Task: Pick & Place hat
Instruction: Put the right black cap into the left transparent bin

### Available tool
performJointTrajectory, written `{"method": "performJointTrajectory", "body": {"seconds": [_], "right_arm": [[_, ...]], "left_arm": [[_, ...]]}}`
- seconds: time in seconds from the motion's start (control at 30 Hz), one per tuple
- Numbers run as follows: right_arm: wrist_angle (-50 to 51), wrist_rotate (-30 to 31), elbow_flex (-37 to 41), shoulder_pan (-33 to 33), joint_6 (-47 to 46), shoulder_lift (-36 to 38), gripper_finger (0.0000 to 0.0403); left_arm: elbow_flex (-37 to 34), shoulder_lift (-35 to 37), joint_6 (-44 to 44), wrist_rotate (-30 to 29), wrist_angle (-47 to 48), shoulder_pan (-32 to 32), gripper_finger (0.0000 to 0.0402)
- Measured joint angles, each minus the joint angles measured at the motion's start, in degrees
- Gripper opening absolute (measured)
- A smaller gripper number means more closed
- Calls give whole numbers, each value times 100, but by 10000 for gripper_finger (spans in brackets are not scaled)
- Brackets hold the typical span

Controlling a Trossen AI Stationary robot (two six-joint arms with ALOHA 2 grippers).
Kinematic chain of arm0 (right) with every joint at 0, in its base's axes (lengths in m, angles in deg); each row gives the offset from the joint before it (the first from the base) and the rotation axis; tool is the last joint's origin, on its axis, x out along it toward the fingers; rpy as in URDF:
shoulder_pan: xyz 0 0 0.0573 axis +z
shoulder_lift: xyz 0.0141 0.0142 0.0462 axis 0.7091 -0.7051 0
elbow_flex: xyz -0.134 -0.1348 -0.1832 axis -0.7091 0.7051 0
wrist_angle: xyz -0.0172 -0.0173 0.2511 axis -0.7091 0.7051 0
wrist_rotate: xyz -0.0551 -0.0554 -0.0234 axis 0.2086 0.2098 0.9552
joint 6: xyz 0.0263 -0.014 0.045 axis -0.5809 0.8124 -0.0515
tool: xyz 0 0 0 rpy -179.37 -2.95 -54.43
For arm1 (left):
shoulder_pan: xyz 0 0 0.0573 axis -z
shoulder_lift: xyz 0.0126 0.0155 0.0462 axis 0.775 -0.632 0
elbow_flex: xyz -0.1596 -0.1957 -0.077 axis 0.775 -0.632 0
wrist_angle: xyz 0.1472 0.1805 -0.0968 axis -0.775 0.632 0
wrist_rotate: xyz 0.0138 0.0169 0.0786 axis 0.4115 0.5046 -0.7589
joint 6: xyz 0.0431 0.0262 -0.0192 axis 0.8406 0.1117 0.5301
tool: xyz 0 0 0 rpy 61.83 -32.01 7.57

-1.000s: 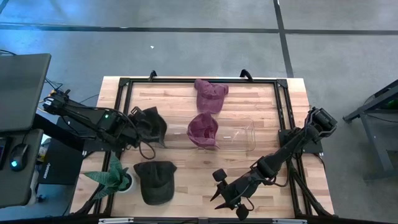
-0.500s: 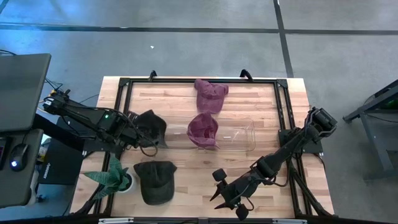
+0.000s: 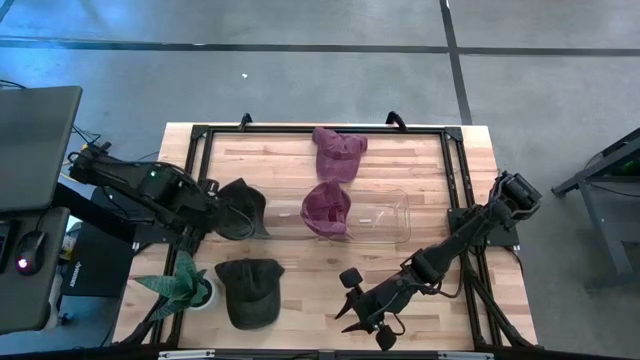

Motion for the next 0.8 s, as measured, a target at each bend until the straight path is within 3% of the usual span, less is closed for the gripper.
{"method": "performJointTrajectory", "body": {"seconds": [0.1,0.27,0.37,0.53,0.8], "right_arm": [[-2,-2,0,0,0,0,142],[-1,24,0,-16,50,0,142],[-2,78,0,-37,6,0,142],[0,172,0,-37,0,0,142],[2,153,0,-29,-105,0,142]], "left_arm": [[363,16,-494,11,-9,0,205],[593,60,-1581,-961,6,-17,190],[425,14,-1508,-893,-8,-223,142],[-278,-58,-1139,-1020,-53,-684,22],[-1496,-95,-469,-959,2,-1424,5]]}}
